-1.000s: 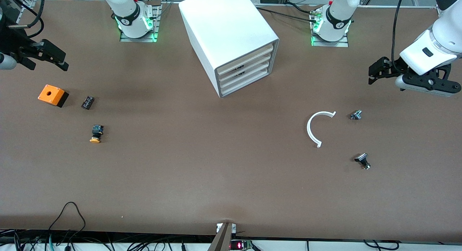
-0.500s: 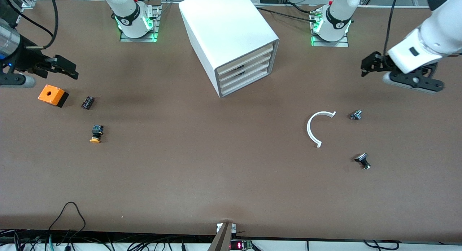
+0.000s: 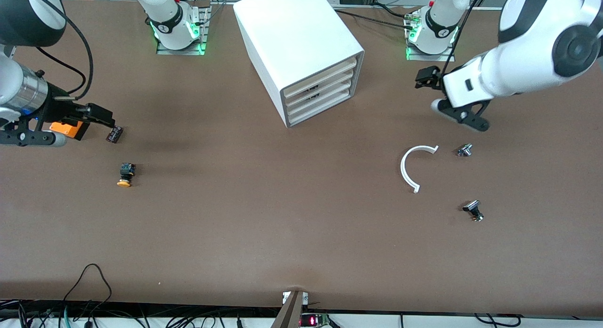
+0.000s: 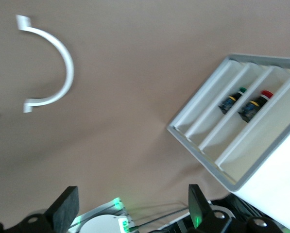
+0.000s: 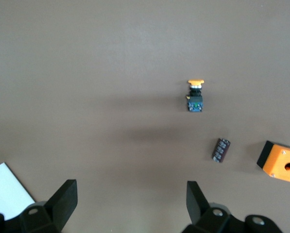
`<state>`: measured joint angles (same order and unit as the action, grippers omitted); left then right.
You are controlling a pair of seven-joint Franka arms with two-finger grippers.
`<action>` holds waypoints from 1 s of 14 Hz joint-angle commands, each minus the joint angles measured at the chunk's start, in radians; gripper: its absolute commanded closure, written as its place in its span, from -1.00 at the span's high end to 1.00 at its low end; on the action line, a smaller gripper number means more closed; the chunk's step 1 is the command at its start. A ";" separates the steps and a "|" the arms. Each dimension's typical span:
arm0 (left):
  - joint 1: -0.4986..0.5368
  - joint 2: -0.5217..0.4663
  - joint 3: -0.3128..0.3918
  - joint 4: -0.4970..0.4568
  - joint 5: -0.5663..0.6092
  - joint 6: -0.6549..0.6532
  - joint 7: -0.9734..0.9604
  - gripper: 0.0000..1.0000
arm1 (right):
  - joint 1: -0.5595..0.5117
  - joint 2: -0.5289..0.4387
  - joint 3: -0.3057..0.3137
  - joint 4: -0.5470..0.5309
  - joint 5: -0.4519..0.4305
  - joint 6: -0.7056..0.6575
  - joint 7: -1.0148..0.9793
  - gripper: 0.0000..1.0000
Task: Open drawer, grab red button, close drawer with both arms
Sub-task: 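Move the left gripper to the handle of the white cabinet drawer, then pull the drawer open with the left gripper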
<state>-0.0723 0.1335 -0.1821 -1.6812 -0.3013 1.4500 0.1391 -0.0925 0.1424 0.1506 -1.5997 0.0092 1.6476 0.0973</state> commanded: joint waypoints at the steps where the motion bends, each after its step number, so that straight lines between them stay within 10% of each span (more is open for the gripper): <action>1: 0.006 0.113 -0.030 0.009 -0.128 0.016 0.071 0.93 | -0.004 0.012 0.012 0.000 -0.003 0.043 -0.011 0.98; 14: 0.003 0.204 -0.031 -0.492 -0.728 0.334 0.755 0.86 | 0.111 0.117 0.015 0.032 -0.002 0.141 0.271 0.98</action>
<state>-0.0699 0.3539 -0.2104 -2.1021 -0.9770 1.7345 0.8170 0.0015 0.2374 0.1655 -1.5983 0.0094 1.7863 0.3107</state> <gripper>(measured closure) 0.057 0.004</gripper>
